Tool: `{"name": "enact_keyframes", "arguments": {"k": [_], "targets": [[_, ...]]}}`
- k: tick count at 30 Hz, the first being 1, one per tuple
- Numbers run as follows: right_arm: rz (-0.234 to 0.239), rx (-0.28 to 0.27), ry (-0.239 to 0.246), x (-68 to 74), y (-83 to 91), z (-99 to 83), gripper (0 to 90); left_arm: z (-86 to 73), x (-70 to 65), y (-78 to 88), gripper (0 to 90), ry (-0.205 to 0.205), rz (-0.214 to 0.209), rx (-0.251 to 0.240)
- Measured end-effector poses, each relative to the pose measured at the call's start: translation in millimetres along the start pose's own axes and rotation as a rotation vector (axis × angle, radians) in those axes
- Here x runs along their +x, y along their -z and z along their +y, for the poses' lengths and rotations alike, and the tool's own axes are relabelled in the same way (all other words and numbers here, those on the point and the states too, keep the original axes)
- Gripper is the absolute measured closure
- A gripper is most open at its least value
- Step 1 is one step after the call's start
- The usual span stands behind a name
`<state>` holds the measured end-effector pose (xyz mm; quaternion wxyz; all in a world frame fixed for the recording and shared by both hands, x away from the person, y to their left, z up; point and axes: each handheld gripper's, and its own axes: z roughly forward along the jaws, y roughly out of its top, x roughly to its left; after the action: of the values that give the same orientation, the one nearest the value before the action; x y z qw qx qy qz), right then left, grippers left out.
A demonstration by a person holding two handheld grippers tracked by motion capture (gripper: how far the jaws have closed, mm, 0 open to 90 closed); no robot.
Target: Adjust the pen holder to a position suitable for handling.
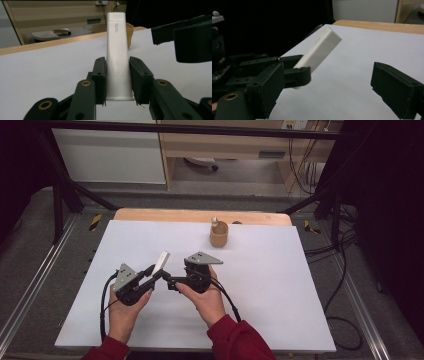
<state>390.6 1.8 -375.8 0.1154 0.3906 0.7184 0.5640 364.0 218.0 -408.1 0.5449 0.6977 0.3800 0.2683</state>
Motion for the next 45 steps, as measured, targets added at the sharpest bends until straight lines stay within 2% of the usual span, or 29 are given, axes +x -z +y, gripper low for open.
{"name": "enact_keyframes", "arguments": {"k": [15, 25, 28, 35, 45], "targets": [[0.012, -0.010, -0.056, -1.8, -9.5, 11.4, 15.5, 2.2, -10.8, 1.7, 67.6, -0.011, -0.030, -0.033], [0.030, -0.003, -0.054, -0.6, -11.7, 10.8, 22.3, 3.7, -17.7, 1.8, 67.6, -0.014, -0.051, -0.048], [0.039, -0.007, -0.068, -1.3, -10.9, 11.0, 23.8, 4.2, -18.5, 2.4, 67.6, -0.012, -0.054, -0.053], [0.059, -0.006, -0.088, -1.4, -10.6, 9.9, 27.6, 4.8, -20.9, 3.2, 67.6, -0.014, -0.056, -0.065], [0.064, -0.007, -0.088, -0.6, -10.0, 8.0, 30.8, 5.2, -23.4, 3.7, 67.6, -0.016, -0.058, -0.074]]}}
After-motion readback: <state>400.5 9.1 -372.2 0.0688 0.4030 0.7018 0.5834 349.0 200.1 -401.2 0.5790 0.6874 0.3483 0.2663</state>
